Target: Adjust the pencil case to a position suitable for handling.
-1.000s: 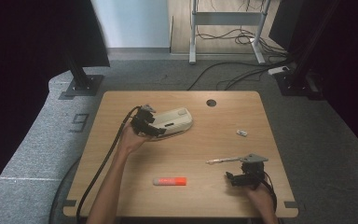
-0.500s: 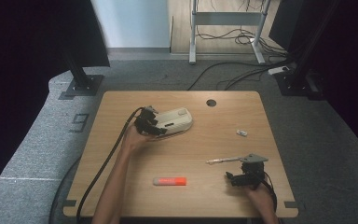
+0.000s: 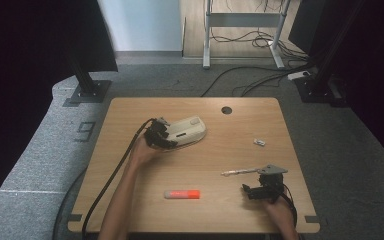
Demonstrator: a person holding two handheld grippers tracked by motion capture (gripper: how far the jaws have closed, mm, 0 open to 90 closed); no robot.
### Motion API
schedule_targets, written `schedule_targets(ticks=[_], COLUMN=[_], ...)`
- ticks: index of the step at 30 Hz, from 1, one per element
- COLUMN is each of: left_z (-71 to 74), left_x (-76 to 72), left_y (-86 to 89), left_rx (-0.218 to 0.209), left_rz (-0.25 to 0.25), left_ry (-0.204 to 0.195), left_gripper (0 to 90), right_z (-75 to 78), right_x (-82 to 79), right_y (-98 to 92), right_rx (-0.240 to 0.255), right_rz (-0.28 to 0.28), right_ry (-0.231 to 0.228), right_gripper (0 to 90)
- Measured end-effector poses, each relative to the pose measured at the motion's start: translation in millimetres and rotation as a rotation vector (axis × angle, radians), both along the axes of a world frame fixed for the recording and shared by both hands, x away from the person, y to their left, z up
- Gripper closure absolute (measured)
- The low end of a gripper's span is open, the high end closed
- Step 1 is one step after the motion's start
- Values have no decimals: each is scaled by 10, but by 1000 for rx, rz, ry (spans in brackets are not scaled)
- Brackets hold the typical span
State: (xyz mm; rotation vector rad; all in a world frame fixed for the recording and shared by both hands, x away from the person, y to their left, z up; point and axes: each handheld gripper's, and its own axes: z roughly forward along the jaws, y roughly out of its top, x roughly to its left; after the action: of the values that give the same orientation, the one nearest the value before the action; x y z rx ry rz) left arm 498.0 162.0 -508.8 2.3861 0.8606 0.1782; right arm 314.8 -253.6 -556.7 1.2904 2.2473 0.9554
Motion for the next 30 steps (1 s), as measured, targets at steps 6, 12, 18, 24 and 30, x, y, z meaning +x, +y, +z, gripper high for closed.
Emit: schedule_targets(ticks=[6,12,18,24,30], left_z=[-21,-22,-34,-46,-66], left_x=[-112,-245,-392,-595,-818], left_y=[-28,-14,30,59,55], left_rx=[45,67,41,18,29], left_rz=[-12,-18,1,16,45], left_ry=[-38,-69,-77,-79,-111], left_gripper=[351,439,480,498,495], right_z=[1,1,0,1,1], right_x=[-2,-2,-2,-2,-1], right_y=[1,1,1,2,2], right_rx=[1,1,1,1,1], right_rz=[-2,-1,-1,-2,-2], right_ry=[3,3,2,3,3], right_gripper=[0,0,0,0,0])
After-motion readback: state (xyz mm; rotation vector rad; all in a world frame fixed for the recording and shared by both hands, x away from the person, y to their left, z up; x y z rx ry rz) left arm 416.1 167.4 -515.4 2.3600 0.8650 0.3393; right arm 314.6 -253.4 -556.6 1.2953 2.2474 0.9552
